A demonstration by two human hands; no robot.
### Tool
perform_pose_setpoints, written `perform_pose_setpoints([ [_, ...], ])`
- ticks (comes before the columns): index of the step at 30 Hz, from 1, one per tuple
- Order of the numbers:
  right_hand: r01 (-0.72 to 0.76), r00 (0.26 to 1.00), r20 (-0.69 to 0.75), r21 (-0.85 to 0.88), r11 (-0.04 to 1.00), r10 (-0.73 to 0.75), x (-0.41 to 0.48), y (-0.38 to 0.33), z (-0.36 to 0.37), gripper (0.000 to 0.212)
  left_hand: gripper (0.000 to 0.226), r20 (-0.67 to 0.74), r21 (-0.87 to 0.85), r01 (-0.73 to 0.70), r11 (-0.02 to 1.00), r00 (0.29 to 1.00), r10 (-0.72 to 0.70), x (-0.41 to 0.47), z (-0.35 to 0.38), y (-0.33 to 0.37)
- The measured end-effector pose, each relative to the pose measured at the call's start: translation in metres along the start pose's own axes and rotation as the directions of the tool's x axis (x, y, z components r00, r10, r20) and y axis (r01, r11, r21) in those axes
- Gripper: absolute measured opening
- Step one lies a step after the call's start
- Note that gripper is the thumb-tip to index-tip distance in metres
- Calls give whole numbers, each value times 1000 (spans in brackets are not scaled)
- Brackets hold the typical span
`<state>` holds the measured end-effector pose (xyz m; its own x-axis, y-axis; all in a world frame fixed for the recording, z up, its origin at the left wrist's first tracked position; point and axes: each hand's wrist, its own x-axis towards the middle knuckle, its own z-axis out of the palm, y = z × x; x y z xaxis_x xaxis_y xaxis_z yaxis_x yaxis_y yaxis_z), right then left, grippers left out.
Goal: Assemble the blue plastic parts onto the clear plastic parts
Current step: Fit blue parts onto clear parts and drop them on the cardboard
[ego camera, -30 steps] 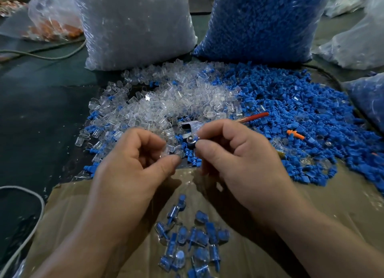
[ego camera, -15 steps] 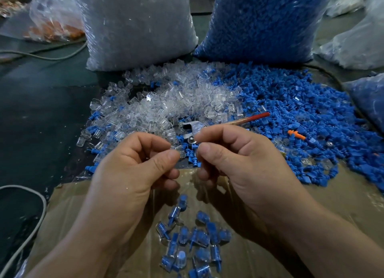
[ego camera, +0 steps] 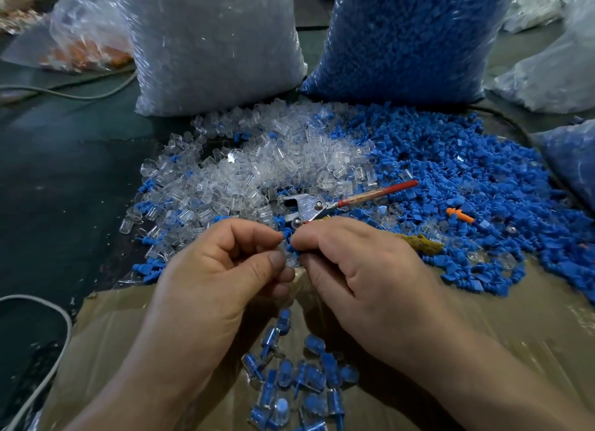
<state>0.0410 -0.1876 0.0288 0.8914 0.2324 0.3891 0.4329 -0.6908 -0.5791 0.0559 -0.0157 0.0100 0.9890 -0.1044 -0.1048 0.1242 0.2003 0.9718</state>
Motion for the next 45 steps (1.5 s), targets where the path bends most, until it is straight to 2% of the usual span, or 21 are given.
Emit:
perform_pose_setpoints([
  [6,24,997,-69,-2,1000,-24,0,-4,0,20,21,-55,25,-17,1000,998,18,-1,3,5],
  [11,1,999,43,18,1000,-2,0,-6,1,23,21,12,25,-10,1000,1000,10,-4,3,4],
  [14,-3,1000,10,15,1000,3,0,-6,2,20,28,26,38,2,999,1000,-3,-4,1,8],
  [16,3,1000,-18,1,1000,-3,0,-7,2,19,31,31,-9,54,998,998,-54,-3,0,9],
  [20,62,998,4,17,998,-62,0,-9,3,20,20,72,-133,144,981,988,-135,-5,3,13],
  [21,65,998,18,18,998,-65,-1,-10,2,20,17,72,-94,147,985,988,-140,-6,3,13],
  [23,58,998,34,8,998,-58,0,-9,2,18,11,56,136,72,988,995,-80,-7,2,10],
  [25,64,997,54,-12,998,-63,0,-9,2,16,23,58,311,-17,950,998,-1,-7,-1,7],
  [28,99,992,79,-63,993,-94,0,-8,2,6,28,57,348,-33,937,998,14,-7,-4,7],
  [32,160,986,74,-161,974,-149,2,-3,0,22,22,25,366,-38,930,999,32,-4,-5,6],
  [33,130,990,78,-217,968,-115,4,0,-3,29,23,13,355,-40,934,999,38,-4,-5,7],
  [35,-32,993,93,-379,925,72,8,10,-10,54,28,-16,379,-44,924,998,54,-5,-5,9],
  [37,-183,955,108,-517,836,276,11,26,-19,75,32,-15,398,-42,917,999,52,-7,-4,12],
  [38,-205,937,122,-564,800,326,12,33,-21,79,32,-5,401,-46,915,999,53,-7,-4,12],
  [42,-186,917,166,-626,758,362,15,42,-21,74,29,16,421,-68,904,998,68,-6,-4,11],
  [45,-169,926,155,-647,744,345,18,39,-22,69,21,-12,351,-62,934,997,71,-4,-6,9],
])
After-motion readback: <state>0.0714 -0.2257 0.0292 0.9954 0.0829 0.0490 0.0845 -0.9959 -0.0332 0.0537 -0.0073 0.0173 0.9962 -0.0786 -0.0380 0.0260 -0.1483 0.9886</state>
